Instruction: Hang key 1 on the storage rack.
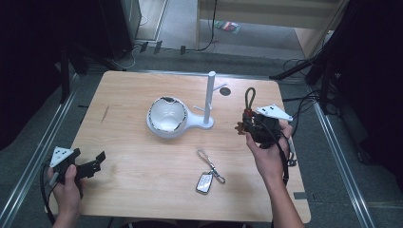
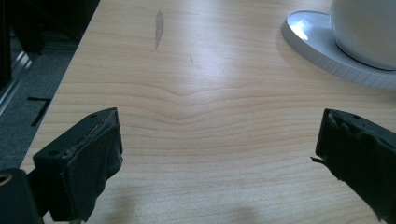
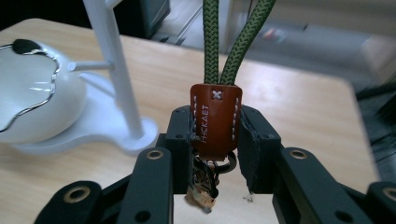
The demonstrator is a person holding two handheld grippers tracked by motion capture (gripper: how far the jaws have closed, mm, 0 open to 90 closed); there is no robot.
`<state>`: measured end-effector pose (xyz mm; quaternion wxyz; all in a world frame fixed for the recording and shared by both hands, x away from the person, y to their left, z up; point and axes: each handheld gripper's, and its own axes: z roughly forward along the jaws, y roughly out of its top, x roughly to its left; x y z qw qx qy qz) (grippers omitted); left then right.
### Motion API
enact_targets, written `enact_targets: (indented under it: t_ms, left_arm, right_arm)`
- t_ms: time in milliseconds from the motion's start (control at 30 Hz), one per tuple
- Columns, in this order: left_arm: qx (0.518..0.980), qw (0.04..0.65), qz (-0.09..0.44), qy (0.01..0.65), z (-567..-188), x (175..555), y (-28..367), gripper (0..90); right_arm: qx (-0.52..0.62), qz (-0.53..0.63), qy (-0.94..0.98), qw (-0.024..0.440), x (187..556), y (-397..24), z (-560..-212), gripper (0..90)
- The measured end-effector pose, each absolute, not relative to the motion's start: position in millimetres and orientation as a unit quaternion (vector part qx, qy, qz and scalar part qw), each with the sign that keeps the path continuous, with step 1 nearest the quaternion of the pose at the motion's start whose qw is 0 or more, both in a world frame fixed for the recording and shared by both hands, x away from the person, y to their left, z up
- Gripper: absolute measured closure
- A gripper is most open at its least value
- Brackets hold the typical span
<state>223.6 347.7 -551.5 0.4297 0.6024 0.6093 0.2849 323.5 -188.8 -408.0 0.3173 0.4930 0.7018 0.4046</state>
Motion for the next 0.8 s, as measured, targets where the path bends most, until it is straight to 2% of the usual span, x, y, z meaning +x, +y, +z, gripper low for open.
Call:
enact_targets:
  t_ms: [67, 267, 800]
  left_arm:
    - [0.603, 0.429, 0.285, 0.609, -551.5, 223.7, 347.7, 0.8]
    - [0.604, 0.429, 0.285, 0.608, -551.5, 223.8, 347.8, 0.8]
    - [0.605, 0.427, 0.283, 0.610, -551.4, 223.9, 347.9, 0.8]
  right_arm:
    - [0.475, 0.400, 0.702, 0.347, 322.6, -184.9, -407.8, 68.4]
    - [0.450, 0.404, 0.703, 0.374, 322.7, -177.4, -408.4, 68.3]
    - [0.457, 0.411, 0.718, 0.326, 334.5, -165.9, -410.0, 68.7]
